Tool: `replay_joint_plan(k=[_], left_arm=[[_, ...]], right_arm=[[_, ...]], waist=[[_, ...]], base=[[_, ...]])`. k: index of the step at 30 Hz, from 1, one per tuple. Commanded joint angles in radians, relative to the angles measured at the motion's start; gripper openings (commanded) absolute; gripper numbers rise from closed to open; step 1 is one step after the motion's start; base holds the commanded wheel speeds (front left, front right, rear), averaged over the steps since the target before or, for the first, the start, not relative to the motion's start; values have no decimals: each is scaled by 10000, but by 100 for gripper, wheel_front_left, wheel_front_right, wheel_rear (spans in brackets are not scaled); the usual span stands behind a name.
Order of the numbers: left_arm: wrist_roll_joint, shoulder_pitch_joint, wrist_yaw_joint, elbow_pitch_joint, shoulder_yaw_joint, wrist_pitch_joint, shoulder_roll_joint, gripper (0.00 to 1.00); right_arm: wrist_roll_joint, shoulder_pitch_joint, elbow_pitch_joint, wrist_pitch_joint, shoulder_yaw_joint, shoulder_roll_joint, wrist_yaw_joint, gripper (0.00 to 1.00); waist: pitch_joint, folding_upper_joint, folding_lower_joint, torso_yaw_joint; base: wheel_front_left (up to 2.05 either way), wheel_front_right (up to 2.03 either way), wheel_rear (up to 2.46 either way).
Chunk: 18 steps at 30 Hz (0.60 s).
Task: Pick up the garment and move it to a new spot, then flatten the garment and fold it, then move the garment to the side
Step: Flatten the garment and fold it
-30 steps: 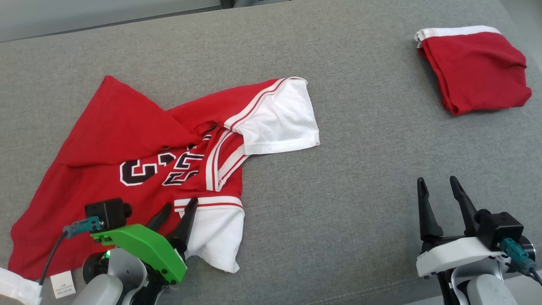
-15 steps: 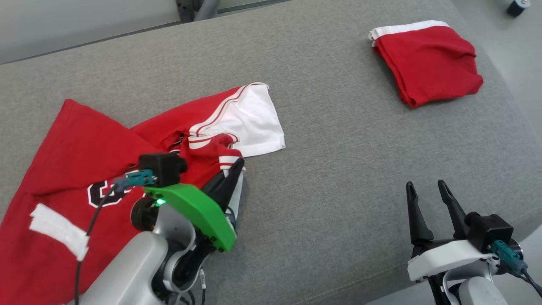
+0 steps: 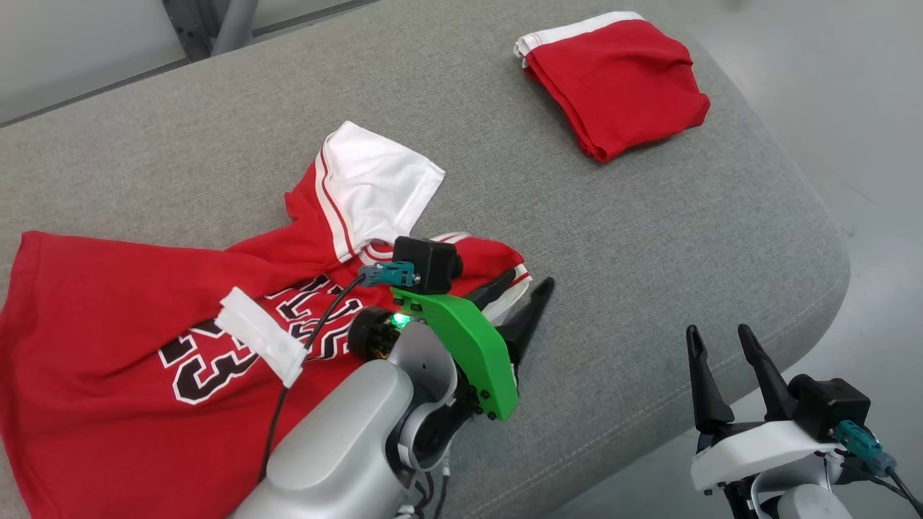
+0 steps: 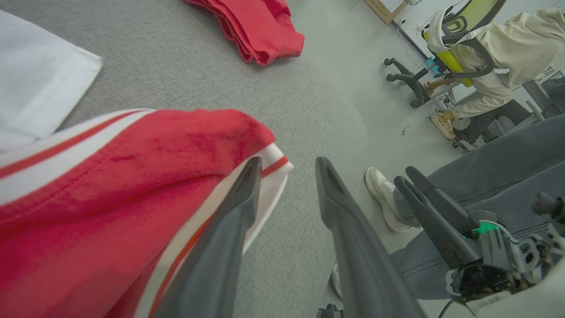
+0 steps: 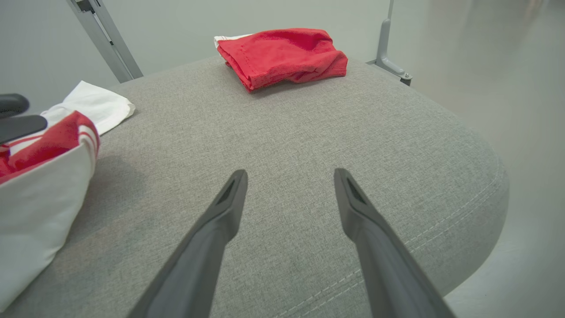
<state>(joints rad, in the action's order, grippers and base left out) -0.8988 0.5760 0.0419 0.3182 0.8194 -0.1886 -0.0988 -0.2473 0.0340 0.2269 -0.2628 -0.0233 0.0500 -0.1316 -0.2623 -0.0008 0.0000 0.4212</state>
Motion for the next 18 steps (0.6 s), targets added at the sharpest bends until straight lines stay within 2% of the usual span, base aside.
replay_joint_plan(k=[1, 3, 5, 7, 11, 15, 18], left_arm=[[-368, -212, -127, 39, -88, 93, 45, 100], [-977, -387, -206, 28, -250, 238, 277, 100], [-1320, -391, -73, 88, -274, 338, 408, 100], [-1090, -194, 18, 227, -162, 639, 437, 100], [-864, -8, -67, 115, -162, 1457, 448, 100], [-229, -18, 29, -142, -199, 2238, 5, 100], [420, -399, 329, -520, -303, 3035, -621, 100]], right_arm=[[-76, -79, 23, -28, 36, 9, 19, 100], [-51, -42, 37, -28, 91, 9, 19, 100], [20, 77, 43, -28, 54, 8, 18, 100], [40, 186, 4, -28, 75, 17, 19, 100], [230, 205, -104, -28, 162, 12, 19, 100], [385, 199, -268, -28, 221, 15, 19, 100], [640, 140, -389, -28, 214, 9, 18, 100]], waist=[[-106, 8, 0, 70], [-109, 8, 0, -52], [-102, 8, 0, -165], [-97, 8, 0, -304], [-40, 8, 0, -743], [74, 8, 0, -1144], [260, 8, 0, -1660]], base=[[0, 0, 0], [0, 0, 0], [0, 0, 0], [0, 0, 0], [0, 0, 0], [0, 0, 0], [0, 0, 0]])
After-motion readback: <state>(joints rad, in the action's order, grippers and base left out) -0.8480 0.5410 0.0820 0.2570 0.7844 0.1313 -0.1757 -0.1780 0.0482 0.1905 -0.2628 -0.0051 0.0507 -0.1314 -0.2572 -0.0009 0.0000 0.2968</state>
